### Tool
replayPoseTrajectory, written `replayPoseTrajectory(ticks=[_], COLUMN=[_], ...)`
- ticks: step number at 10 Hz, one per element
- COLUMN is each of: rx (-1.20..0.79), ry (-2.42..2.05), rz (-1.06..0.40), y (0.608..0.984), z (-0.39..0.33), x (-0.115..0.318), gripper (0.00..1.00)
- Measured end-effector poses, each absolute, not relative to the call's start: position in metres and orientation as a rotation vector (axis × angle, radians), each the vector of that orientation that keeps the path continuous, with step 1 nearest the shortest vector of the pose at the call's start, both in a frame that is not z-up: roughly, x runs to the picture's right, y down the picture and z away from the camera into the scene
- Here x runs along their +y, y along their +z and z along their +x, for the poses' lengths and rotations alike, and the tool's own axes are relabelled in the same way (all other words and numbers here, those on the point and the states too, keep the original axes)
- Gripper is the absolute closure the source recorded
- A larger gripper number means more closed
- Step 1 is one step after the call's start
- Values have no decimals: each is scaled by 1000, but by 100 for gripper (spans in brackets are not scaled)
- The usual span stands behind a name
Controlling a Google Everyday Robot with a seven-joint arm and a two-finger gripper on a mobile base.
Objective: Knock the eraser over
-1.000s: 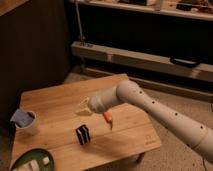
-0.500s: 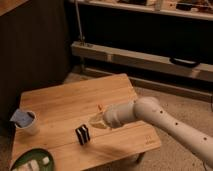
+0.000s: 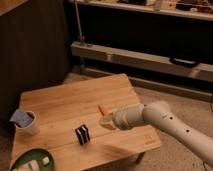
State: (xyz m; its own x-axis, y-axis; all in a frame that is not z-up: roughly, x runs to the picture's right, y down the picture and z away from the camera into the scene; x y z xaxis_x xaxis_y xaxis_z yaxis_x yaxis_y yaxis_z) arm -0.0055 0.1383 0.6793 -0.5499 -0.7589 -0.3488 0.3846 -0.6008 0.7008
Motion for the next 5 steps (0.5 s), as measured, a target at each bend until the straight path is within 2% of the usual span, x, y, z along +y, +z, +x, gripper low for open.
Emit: replayPoseTrajectory(ticks=[5], rx=[-816], ry=[-2174], rz=[805], y=[713], z=[-20], x=[131], gripper=[100])
